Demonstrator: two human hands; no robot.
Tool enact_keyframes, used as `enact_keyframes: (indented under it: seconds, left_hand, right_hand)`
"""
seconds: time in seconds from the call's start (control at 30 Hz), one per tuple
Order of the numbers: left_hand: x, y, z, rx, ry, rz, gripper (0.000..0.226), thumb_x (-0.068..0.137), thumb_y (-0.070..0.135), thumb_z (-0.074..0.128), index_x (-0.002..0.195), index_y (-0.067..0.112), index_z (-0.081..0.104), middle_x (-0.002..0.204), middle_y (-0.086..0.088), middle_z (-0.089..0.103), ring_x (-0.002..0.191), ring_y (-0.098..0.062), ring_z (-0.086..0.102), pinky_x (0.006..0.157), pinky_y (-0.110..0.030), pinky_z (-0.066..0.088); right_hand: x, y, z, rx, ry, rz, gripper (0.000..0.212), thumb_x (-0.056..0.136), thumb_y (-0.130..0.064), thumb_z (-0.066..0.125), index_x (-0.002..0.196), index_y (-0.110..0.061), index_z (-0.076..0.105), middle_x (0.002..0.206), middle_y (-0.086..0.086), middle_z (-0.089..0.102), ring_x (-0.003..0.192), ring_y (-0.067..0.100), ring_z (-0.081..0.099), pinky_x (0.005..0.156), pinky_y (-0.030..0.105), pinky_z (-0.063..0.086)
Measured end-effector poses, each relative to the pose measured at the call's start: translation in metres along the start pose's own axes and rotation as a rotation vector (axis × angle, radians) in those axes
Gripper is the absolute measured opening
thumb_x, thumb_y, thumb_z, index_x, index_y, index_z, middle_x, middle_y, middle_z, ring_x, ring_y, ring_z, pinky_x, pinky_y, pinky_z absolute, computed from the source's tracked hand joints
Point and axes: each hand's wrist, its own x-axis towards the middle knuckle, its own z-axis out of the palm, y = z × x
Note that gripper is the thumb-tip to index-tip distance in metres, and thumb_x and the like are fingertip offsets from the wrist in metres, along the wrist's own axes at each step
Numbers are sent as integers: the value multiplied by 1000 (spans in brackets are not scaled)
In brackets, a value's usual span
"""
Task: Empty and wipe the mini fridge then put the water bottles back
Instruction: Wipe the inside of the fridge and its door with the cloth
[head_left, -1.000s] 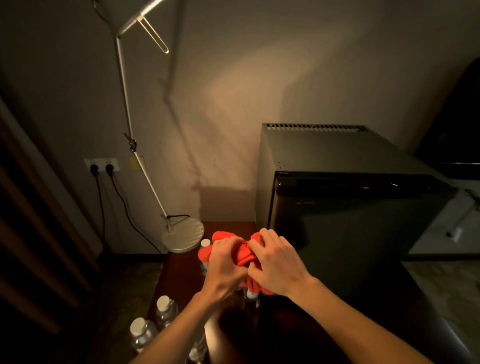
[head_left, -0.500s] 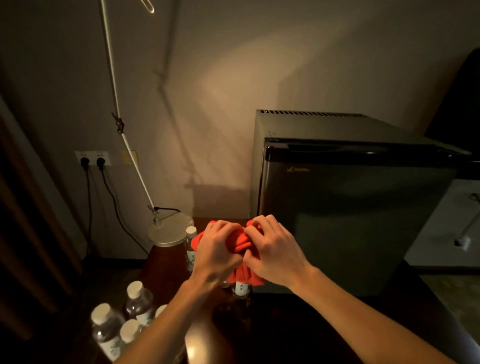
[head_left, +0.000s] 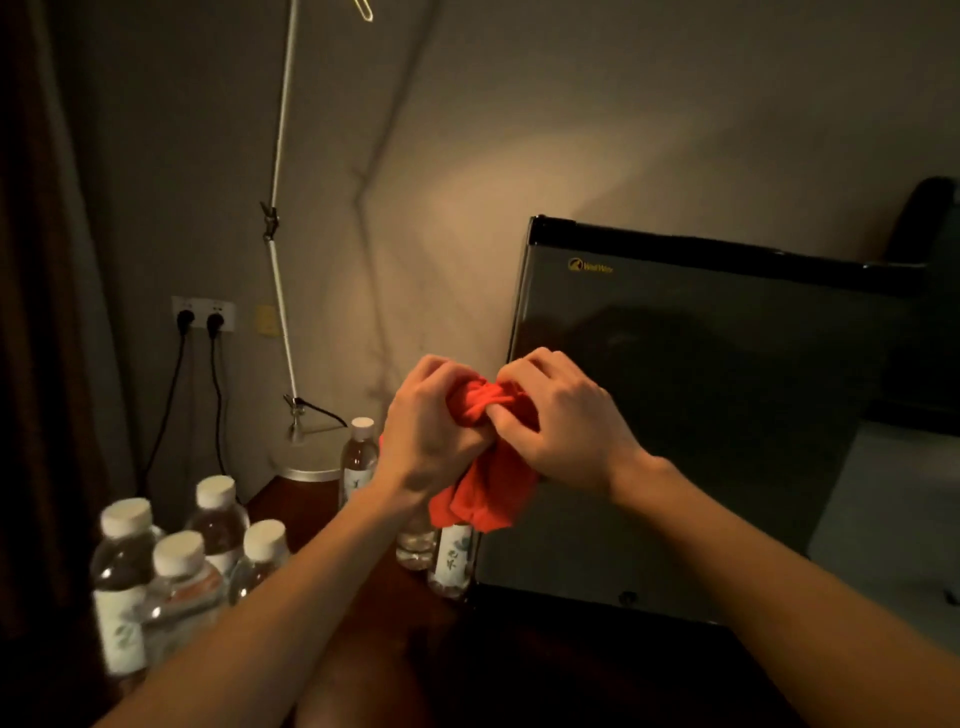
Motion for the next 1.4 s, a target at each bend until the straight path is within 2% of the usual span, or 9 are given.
enact_keyframes:
  seconds: [0.13,0.23,0.37,0.43,0.6,0.77,1.1,1.23,1.4]
  left_hand:
    - [-7,12,-3,12,18,-28,40,59,44,66,93,23,71,91,7,61,80,-10,61,76,-33,53]
    - [-2,12,-7,53,16,-20,43,56,44,64,94,26,72,91,7,62,81,-12,63,76,-36,54]
    - [10,18,-7,59,14,-16,41,57,45,64,94,29,71,92,10,62,82,-11,63,76,-37,54]
    - [17,22,-5,60,19,-14,41,57,45,65,94,29,71,92,11,62,82,-11,63,76,-37,54]
    - [36,30,2,50,31,-28,41,55,44,68,93,29,71,91,11,62,80,-8,60,76,-33,53]
    - [46,33,6,47,32,-24,40,54,41,71,93,29,71,91,9,64,80,-9,60,76,-30,51]
    - [44,26,-23,59,53,-29,42,51,35,71,93,26,72,90,6,67,82,-9,62,74,-5,40]
    - [41,31,-37,82,65,-30,46,51,35,71,95,23,73,91,4,67,83,-12,62,77,-19,44]
    - [33,44,-38,60,82,-50,40,55,35,66,91,21,74,88,2,70,82,-14,64,79,-26,49]
  right_hand:
    - [0,8,-21,61,138,10,35,90,-47,52,109,-19,61,110,-1,56,106,15,49,91,35,45]
    - [21,23,-39,-146,322,53,46,86,-44,55,120,-14,59,131,9,51,126,25,42,108,40,36]
    - [60,43,-59,-259,163,196,74,89,-46,58,148,-11,31,157,12,25,146,25,17,120,39,18]
    - [75,50,-58,-282,120,239,76,89,-48,57,149,-12,27,156,10,29,145,24,20,118,39,20]
    - [94,56,-52,-409,214,270,66,84,-60,54,129,-12,45,129,11,54,123,29,47,106,41,35]
    - [105,59,-49,-387,291,308,73,77,-75,53,115,-12,53,115,10,57,111,28,49,95,40,41]
    - [106,53,-52,-302,273,347,88,68,-84,54,114,-9,55,115,9,56,109,25,49,97,39,42]
    - [94,41,-62,-374,318,325,89,70,-85,49,116,-9,53,115,9,56,108,25,50,96,38,41]
    - [51,24,-87,-381,481,191,80,76,-83,41,106,-10,52,106,10,55,98,25,52,86,37,45]
